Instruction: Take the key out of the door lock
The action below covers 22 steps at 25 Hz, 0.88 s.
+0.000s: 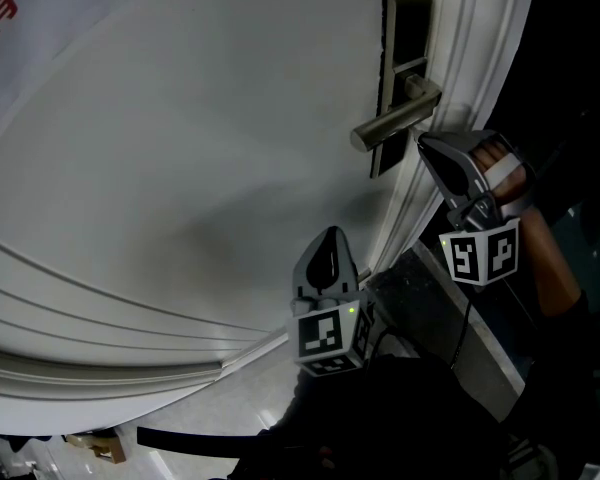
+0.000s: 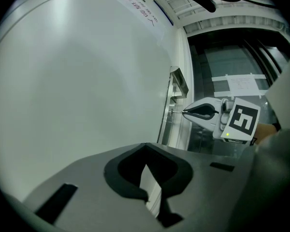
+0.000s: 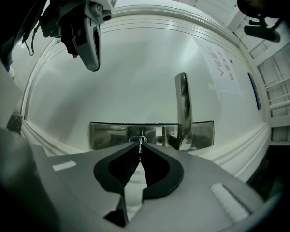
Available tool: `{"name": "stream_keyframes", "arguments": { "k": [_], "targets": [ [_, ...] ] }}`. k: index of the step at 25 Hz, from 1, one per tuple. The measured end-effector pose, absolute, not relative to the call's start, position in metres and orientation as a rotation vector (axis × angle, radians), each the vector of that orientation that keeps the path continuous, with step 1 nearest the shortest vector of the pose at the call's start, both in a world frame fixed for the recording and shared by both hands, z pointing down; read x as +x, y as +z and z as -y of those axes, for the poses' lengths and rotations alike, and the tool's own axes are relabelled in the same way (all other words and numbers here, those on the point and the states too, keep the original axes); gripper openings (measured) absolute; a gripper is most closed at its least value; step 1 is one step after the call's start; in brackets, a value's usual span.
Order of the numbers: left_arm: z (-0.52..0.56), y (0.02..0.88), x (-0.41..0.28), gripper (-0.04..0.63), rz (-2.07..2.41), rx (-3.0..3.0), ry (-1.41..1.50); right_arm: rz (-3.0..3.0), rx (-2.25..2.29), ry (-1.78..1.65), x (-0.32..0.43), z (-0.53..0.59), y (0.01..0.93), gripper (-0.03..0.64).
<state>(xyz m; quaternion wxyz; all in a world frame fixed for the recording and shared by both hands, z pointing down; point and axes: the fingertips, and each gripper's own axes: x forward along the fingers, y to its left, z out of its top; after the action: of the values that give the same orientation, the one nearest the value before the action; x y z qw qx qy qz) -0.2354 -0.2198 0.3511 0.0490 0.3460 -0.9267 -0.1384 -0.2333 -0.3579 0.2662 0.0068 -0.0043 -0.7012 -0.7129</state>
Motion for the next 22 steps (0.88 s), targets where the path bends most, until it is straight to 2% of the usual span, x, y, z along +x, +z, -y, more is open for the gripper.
{"name": "stream_keyframes", "arguments": {
  "k": [22],
  "targets": [
    [0.2207,0.3485,-0.2342,0.0,2.823,1.077,-0.419,2.188,-0.009,-2.232,-0.231,0.3577,0.2662,0.012]
  ]
}}
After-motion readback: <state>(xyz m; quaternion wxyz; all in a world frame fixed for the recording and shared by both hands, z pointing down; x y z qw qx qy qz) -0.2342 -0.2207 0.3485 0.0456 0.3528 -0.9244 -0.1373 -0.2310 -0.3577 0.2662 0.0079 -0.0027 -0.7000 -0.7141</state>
